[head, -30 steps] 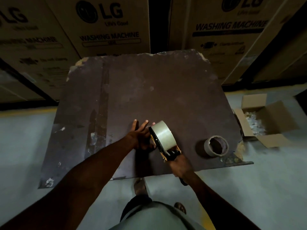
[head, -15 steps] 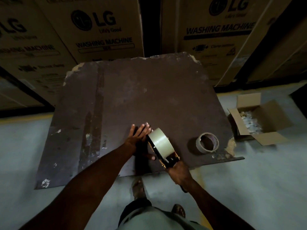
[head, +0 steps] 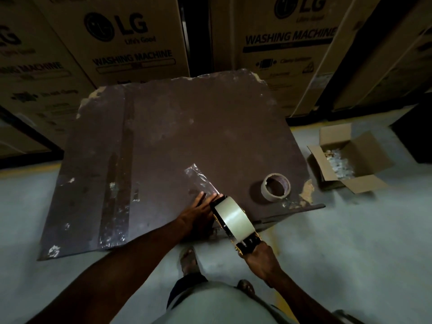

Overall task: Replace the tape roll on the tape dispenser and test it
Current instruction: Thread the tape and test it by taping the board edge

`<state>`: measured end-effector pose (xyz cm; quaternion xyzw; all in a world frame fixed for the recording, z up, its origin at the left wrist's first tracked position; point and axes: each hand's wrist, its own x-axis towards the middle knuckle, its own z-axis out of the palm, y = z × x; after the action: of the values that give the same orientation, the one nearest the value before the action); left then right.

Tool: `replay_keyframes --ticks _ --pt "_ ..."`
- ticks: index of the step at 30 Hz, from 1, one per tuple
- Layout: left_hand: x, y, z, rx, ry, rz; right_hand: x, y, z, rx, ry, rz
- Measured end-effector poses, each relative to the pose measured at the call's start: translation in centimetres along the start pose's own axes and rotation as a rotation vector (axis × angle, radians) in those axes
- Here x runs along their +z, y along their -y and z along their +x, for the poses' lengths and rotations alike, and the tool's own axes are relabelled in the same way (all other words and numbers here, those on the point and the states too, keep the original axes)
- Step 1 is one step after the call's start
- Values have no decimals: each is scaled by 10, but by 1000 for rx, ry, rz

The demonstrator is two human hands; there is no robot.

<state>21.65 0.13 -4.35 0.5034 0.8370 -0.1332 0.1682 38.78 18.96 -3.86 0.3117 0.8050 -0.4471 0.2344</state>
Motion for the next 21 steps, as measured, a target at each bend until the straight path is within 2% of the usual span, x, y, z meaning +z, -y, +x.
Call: replay_keyframes --ticks 11,21 --pt "2 -28 -1 -23 61 -76 -6 -29 -28 -57 -33 -49" --pt "-6 -39 -2 -63 70 -31 -7 -39 -40 -24 -32 -33"
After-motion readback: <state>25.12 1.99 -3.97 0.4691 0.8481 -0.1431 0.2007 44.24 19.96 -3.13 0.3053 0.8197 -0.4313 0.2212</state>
